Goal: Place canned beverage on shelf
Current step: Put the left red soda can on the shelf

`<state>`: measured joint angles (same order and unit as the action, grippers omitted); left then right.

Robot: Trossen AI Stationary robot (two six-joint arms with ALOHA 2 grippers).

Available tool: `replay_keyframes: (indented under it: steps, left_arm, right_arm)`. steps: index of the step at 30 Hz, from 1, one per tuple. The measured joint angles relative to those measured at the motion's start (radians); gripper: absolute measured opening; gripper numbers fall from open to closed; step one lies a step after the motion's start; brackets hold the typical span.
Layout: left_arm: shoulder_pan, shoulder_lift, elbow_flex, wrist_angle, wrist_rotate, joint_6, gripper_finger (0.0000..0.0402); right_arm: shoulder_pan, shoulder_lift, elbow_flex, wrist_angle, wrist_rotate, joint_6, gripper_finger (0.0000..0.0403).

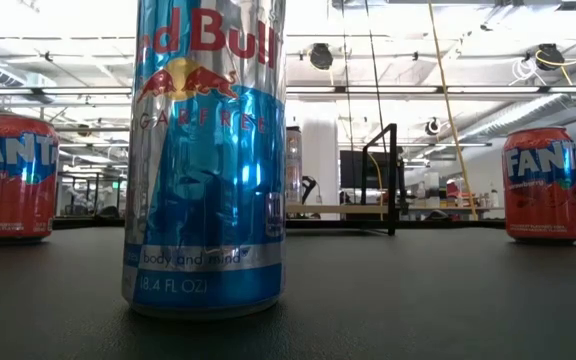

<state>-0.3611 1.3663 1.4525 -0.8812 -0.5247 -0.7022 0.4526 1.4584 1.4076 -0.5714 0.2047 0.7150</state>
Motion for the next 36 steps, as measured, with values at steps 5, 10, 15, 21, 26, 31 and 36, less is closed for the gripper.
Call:
replay_keyframes:
  steps: [5, 10, 15, 21, 26, 31, 36]
  left_arm:
    - [-0.106, 0.0, 0.0, -0.003, -0.054, -0.093, 0.0241]
    - [-0.172, -0.004, 0.0, -0.116, -0.078, -0.181, 0.0241]
    - [-0.224, -0.01, 0.0, -0.264, -0.087, -0.262, 0.0241]
    - [-0.31, -0.011, 0.0, -0.325, -0.078, -0.301, 0.0241]
    - [-0.421, -0.011, 0.0, -0.344, -0.065, -0.34, 0.0241]
    - [-0.48, -0.011, -0.02, -0.338, -0.09, -0.339, 0.0241]
    - [-0.482, -0.011, -0.084, -0.333, -0.08, -0.336, 0.0241]
  right_arm:
    - [0.012, 0.053, -0.014, 0.109, -0.038, 0.007, 0.0245]
    - [0.043, 0.06, -0.014, 0.113, 0.066, 0.065, 0.0244]
    - [0.079, 0.067, -0.014, 0.111, 0.173, 0.135, 0.0244]
    - [0.102, 0.096, -0.014, 0.041, 0.273, 0.322, 0.024]
    - [0.123, 0.106, -0.012, 0.001, 0.294, 0.449, 0.0224]
    - [0.179, 0.11, -0.012, -0.16, 0.291, 0.639, 0.0209]
    - [0.258, 0.111, -0.012, -0.402, 0.289, 0.926, 0.0203]
